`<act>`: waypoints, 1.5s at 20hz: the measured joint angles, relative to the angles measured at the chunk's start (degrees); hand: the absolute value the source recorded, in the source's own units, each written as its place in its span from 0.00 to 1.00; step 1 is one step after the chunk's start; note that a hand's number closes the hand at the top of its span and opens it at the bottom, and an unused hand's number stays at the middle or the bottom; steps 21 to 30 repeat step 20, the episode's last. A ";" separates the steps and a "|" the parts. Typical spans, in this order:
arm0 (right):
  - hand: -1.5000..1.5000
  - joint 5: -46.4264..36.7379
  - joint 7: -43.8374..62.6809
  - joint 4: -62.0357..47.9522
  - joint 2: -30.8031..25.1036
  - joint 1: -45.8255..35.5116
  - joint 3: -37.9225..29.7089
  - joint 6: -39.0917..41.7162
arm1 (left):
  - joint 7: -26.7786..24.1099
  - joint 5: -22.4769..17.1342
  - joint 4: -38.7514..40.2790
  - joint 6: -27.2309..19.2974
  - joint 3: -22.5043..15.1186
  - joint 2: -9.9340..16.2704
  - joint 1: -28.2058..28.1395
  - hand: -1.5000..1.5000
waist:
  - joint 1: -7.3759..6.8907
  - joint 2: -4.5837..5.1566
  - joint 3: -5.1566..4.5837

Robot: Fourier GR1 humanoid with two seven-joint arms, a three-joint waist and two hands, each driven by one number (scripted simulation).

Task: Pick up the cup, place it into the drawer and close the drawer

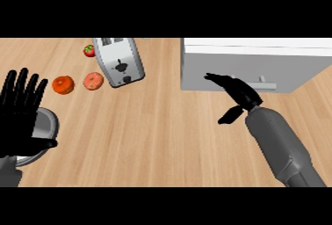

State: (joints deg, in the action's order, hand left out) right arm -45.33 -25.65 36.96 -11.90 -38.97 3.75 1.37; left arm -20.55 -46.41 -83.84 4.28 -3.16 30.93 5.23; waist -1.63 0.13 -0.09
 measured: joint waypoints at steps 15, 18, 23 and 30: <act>0.00 0.82 -12.75 -20.37 -5.04 -13.56 -5.14 4.59 | 0.09 1.00 3.24 4.36 1.05 -1.32 2.03 0.00 | -1.96 -0.07 -0.26; 0.00 0.70 -13.67 -21.81 -5.39 -14.12 -5.39 4.99 | -0.30 1.77 3.47 4.19 0.76 -1.84 2.59 0.00 | -2.26 -0.12 -0.40; 0.00 0.63 -14.12 -22.66 -5.57 -14.50 -5.52 5.37 | -0.39 2.39 3.63 4.03 0.49 -2.07 2.75 0.00 | -2.36 -0.15 -0.44; 0.00 0.63 -14.12 -22.66 -5.57 -14.50 -5.52 5.37 | -0.39 2.39 3.63 4.03 0.49 -2.07 2.75 0.00 | -2.36 -0.15 -0.44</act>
